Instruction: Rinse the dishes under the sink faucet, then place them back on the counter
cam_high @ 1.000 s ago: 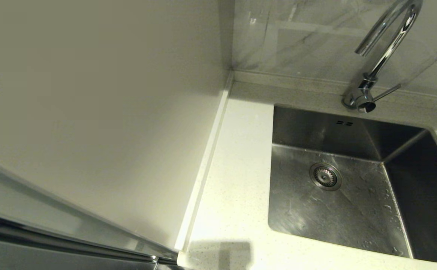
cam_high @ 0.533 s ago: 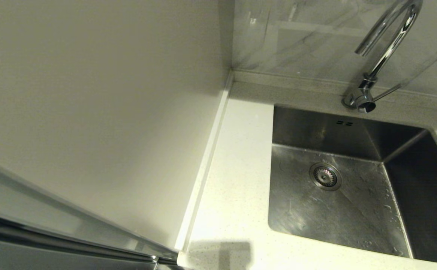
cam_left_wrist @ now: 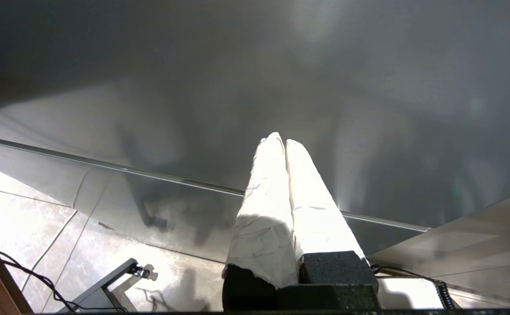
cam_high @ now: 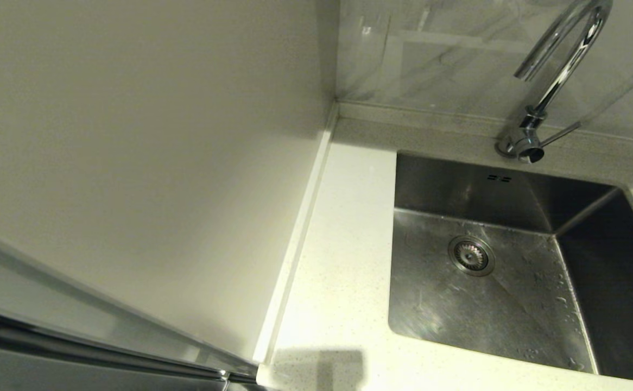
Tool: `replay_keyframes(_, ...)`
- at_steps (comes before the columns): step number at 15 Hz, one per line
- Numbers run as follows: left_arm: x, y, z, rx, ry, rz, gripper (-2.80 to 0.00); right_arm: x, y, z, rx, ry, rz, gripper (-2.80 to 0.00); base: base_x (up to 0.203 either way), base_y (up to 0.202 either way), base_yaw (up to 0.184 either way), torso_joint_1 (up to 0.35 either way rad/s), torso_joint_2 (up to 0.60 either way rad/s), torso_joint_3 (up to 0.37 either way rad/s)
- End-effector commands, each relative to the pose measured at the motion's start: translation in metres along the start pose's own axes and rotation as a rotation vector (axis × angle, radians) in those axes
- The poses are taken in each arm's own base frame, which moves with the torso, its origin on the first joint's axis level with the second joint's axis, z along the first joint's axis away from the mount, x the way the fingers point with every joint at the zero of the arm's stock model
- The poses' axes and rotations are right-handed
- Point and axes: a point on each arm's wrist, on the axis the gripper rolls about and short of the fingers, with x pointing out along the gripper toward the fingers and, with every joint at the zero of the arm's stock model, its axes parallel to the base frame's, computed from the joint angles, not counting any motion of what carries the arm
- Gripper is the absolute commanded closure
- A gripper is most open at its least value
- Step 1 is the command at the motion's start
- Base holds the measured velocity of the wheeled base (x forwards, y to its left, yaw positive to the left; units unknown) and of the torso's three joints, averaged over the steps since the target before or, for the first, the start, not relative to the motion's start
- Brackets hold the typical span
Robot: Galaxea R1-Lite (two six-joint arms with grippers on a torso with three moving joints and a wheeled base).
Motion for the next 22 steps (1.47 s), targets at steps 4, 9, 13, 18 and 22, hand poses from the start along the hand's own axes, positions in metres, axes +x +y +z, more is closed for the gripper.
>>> replay_keyframes(4, -0.0002, 0.0000, 0.0000, -0.001, -0.003, 0.000, 0.00, 0.0000, 0.0000, 0.0000, -0.001, 0.000, 0.001, 0.00, 0.000, 0.000, 0.000, 0.000, 0.00, 0.000)
replay_keyframes(9, -0.0002, 0.0000, 0.0000, -0.001, -0.003, -0.001, 0.00, 0.0000, 0.0000, 0.0000, -0.001, 0.000, 0.001, 0.00, 0.000, 0.000, 0.000, 0.000, 0.00, 0.000)
replay_keyframes(13, -0.0002, 0.0000, 0.0000, -0.001, -0.003, 0.001, 0.00, 0.0000, 0.0000, 0.0000, -0.001, 0.000, 0.001, 0.00, 0.000, 0.000, 0.000, 0.000, 0.00, 0.000)
replay_keyframes(18, -0.0002, 0.0000, 0.0000, -0.001, -0.003, 0.000, 0.00, 0.0000, -0.0001, -0.0002, 0.015, 0.002, -0.003, 0.00, 0.000, 0.000, 0.000, 0.000, 0.00, 0.000)
replay_keyframes(22, -0.0002, 0.0000, 0.0000, -0.001, -0.003, 0.000, 0.00, -0.0001, -0.0006, 0.0002, 0.045, 0.001, -0.027, 0.00, 0.000, 0.000, 0.000, 0.000, 0.00, 0.000)
